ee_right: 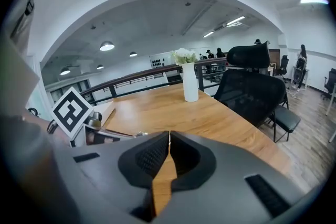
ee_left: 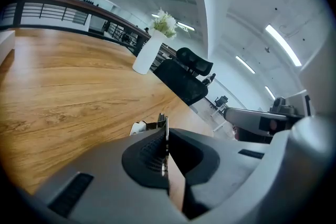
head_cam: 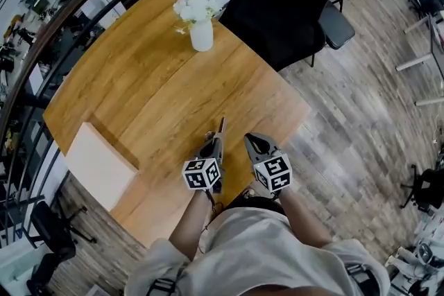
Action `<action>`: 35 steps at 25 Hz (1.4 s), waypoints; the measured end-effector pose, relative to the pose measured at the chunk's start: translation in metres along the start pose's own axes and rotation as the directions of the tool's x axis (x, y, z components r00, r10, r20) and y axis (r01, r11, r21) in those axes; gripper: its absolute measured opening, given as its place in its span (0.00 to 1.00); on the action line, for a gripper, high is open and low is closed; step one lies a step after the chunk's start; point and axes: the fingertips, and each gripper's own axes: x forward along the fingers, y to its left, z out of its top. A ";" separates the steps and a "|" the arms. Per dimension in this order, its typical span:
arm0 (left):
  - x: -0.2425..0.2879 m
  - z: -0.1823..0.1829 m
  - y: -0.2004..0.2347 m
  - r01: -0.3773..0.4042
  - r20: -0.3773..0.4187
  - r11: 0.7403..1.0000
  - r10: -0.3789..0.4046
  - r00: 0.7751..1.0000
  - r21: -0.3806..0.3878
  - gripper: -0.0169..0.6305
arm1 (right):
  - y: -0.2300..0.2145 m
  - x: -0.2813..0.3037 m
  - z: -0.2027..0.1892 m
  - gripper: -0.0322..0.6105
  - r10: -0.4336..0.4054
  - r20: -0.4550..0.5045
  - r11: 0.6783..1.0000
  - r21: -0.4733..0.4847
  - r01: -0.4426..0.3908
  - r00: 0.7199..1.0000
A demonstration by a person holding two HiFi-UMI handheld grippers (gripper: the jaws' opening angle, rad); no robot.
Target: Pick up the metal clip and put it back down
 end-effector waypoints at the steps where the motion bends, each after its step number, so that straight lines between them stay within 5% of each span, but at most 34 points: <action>1: 0.003 -0.001 0.001 0.006 -0.008 1.000 -0.006 1.000 -0.003 0.06 | 0.000 0.002 -0.001 0.09 -0.004 -0.007 1.000 0.005 0.004 1.000; 17: 0.029 -0.016 0.020 -0.002 -0.075 0.998 -0.002 0.997 -0.055 0.06 | -0.001 0.021 0.000 0.09 0.054 -0.043 0.999 0.004 -0.054 0.998; 29: 0.032 -0.035 0.024 -0.117 -0.089 0.985 0.107 0.990 -0.125 0.07 | 0.009 0.032 0.015 0.09 0.274 -0.036 0.957 -0.094 -0.276 0.961; 35: 0.029 -0.042 0.034 -0.144 -0.049 0.971 0.137 0.989 -0.189 0.26 | 0.006 0.027 0.014 0.09 0.321 -0.023 0.940 -0.113 -0.322 0.947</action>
